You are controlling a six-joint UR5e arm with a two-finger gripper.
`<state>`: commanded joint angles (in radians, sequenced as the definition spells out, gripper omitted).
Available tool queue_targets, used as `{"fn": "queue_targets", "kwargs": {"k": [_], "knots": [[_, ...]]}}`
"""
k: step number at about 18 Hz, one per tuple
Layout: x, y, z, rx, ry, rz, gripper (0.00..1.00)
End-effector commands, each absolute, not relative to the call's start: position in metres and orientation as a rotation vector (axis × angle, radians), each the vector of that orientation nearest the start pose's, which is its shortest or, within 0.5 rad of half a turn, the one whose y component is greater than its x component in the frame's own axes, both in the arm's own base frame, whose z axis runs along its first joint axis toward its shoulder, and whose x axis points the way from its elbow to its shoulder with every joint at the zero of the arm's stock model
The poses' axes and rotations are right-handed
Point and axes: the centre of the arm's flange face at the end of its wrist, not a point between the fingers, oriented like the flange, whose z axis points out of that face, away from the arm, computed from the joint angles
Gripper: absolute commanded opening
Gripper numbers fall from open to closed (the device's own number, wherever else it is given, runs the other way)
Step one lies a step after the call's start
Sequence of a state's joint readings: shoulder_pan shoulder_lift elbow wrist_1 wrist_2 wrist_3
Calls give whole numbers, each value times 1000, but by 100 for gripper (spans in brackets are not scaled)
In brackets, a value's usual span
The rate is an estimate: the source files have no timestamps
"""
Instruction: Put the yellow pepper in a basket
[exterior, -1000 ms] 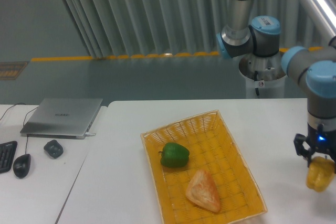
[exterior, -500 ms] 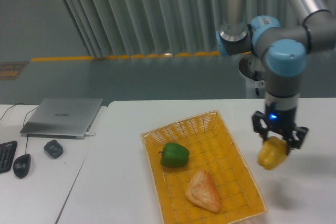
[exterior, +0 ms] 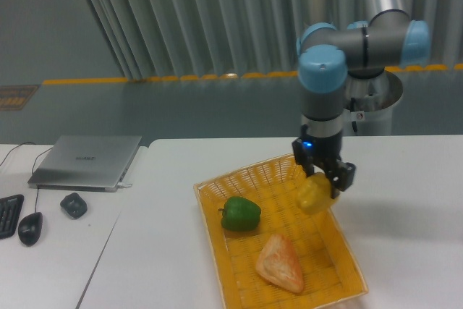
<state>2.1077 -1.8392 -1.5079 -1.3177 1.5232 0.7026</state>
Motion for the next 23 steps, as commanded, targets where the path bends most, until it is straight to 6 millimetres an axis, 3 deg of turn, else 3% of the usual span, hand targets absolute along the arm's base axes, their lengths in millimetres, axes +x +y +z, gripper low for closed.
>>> {"fn": "queue_targets", "kwargs": {"k": [2, 3, 4, 11, 14, 18, 23], "knots": [[-182, 588, 397, -3065, 263, -19, 42], [-181, 588, 397, -3063, 270, -18, 75], [-181, 588, 396, -3059, 279, -17, 100], [-186, 586, 397, -3100, 289, 116, 100], [-199, 581, 397, -3120, 288, 168, 100], [-239, 565, 395, -3115, 514, 162, 100], [-313, 527, 398, -3074, 776, 156, 100]]}}
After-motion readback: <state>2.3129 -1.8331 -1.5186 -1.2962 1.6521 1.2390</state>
